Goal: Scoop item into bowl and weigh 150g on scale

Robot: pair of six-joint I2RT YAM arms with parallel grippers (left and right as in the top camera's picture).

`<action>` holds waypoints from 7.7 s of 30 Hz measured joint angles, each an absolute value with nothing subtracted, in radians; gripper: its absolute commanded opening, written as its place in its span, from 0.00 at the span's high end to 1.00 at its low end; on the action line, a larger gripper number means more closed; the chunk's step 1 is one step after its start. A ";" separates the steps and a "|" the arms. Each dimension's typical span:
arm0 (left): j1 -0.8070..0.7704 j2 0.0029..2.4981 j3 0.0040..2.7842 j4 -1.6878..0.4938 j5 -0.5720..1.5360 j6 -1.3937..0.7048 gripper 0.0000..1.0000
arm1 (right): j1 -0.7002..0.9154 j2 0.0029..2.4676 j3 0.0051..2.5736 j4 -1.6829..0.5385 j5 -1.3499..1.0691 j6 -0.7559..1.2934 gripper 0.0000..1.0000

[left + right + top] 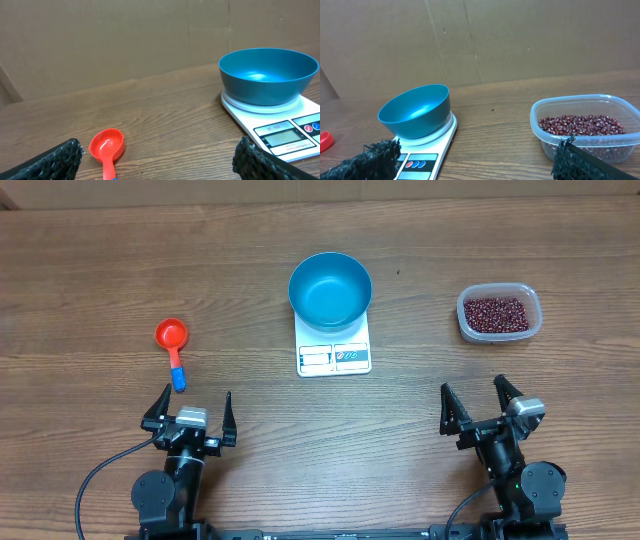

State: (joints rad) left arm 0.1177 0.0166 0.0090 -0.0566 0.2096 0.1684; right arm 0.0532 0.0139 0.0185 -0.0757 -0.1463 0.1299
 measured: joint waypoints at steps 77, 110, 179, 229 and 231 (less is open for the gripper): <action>0.118 0.017 0.009 -0.061 0.155 0.240 0.00 | 0.053 0.014 0.019 -0.076 -0.146 0.130 0.00; 0.118 0.406 0.343 -0.184 0.166 0.077 0.00 | 0.053 0.014 0.019 -0.075 -0.146 0.130 0.00; 0.321 1.979 1.216 -0.359 0.111 0.198 0.96 | 0.053 0.014 0.019 -0.075 -0.147 0.130 0.00; -0.205 1.443 1.281 -0.692 0.271 -1.157 0.96 | 0.053 0.523 0.603 -0.322 -0.648 0.418 0.00; -0.239 1.443 1.281 -0.692 0.235 -1.201 0.96 | 0.053 0.628 0.691 -0.353 -0.677 0.420 0.00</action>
